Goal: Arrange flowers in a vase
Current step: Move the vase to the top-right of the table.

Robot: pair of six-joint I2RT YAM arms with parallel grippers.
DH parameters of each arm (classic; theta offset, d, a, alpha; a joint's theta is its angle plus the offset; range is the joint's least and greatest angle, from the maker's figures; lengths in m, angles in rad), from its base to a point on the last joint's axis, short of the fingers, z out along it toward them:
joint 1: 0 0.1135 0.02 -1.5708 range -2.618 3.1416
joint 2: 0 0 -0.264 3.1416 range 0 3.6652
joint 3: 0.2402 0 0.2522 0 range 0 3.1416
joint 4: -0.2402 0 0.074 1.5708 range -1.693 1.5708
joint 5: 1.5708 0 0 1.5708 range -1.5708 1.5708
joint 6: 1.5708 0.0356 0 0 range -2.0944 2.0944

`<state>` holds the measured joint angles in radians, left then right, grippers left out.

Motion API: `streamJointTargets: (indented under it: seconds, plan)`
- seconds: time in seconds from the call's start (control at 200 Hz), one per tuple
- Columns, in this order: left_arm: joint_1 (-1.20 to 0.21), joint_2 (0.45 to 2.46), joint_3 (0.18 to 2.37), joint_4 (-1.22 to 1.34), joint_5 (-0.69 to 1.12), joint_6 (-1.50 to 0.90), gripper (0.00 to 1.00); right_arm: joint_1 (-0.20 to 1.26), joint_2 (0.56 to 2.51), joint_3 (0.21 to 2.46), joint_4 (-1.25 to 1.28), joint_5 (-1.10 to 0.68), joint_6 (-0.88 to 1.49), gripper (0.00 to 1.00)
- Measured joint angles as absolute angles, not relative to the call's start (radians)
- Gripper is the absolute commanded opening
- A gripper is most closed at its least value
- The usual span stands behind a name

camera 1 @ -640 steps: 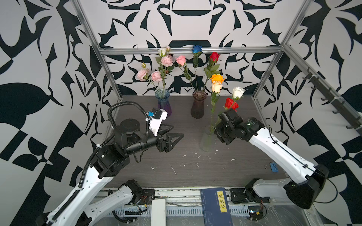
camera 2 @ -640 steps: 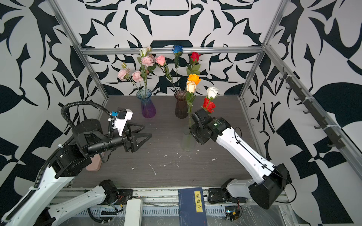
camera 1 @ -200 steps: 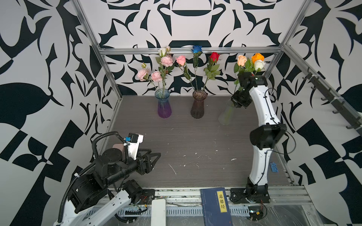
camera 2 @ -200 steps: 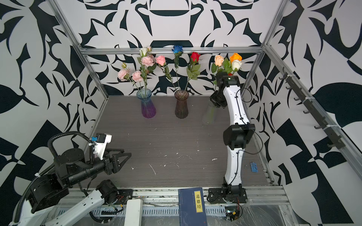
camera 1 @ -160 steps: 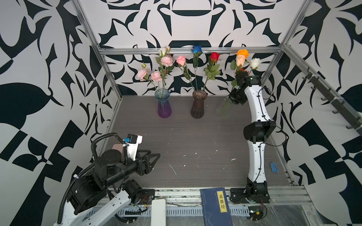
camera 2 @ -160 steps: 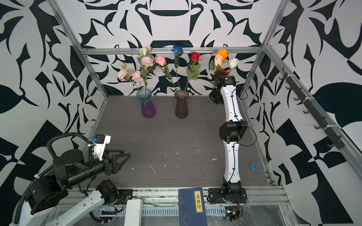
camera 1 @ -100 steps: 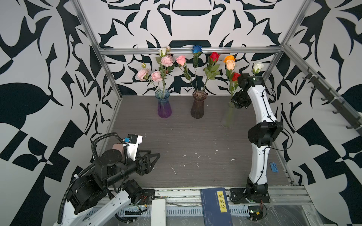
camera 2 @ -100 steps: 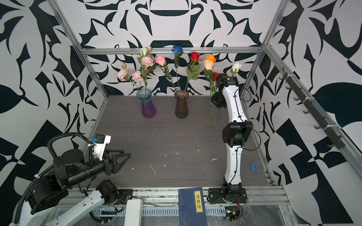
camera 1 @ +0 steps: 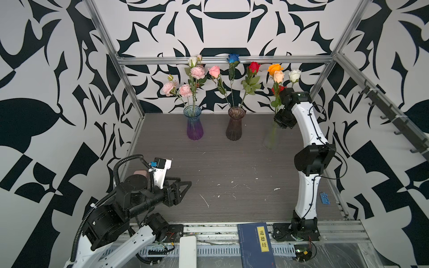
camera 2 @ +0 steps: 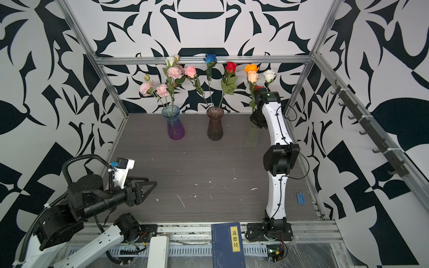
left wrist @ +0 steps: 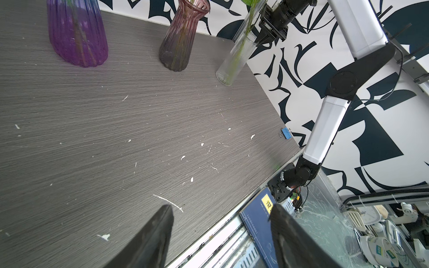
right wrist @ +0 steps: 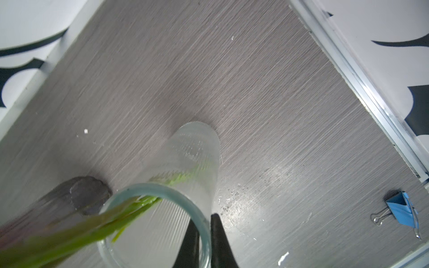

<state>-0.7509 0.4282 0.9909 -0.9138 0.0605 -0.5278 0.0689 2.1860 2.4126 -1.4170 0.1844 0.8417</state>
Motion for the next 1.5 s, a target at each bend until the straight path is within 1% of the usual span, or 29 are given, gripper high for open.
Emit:
streamJointTargets:
  seconds: [0.2, 0.375, 0.805, 1.035, 1.315, 1.365, 1.405, 1.43, 1.501]
  plan:
    - [-0.751, 0.431, 1.0, -0.915, 0.06, -0.528, 0.7, 0.072, 2.138, 2.32, -1.33, 0.212, 0.917, 0.0]
    - [-0.751, 0.432, 1.001, -0.918, 0.06, -0.529, 0.7, 0.072, 2.13, 2.3, -1.298, 0.228, 0.969, 0.0]
    - [-0.751, 0.436, 1.002, -0.922, 0.065, -0.535, 0.7, 0.028, 2.064, 2.172, -1.192, 0.214, 1.071, 0.0]
    - [-0.751, 0.444, 1.002, -0.922, 0.068, -0.541, 0.7, -0.007, 2.077, 2.193, -1.186, 0.193, 1.076, 0.0]
    - [-0.751, 0.449, 1.002, -0.921, 0.072, -0.55, 0.69, -0.014, 2.081, 2.197, -1.184, 0.187, 1.075, 0.0]
    - [-0.751, 0.449, 1.002, -0.921, 0.072, -0.55, 0.69, -0.014, 2.081, 2.197, -1.184, 0.186, 1.074, 0.06]
    - [-0.751, 0.449, 1.002, -0.921, 0.072, -0.551, 0.69, -0.014, 2.081, 2.197, -1.183, 0.183, 1.073, 0.14]
    - [-0.751, 0.449, 1.002, -0.921, 0.072, -0.551, 0.69, -0.014, 2.081, 2.197, -1.183, 0.182, 1.072, 0.23]
    - [-0.751, 0.449, 1.002, -0.921, 0.072, -0.551, 0.69, -0.014, 2.081, 2.195, -1.174, 0.166, 1.066, 0.43]
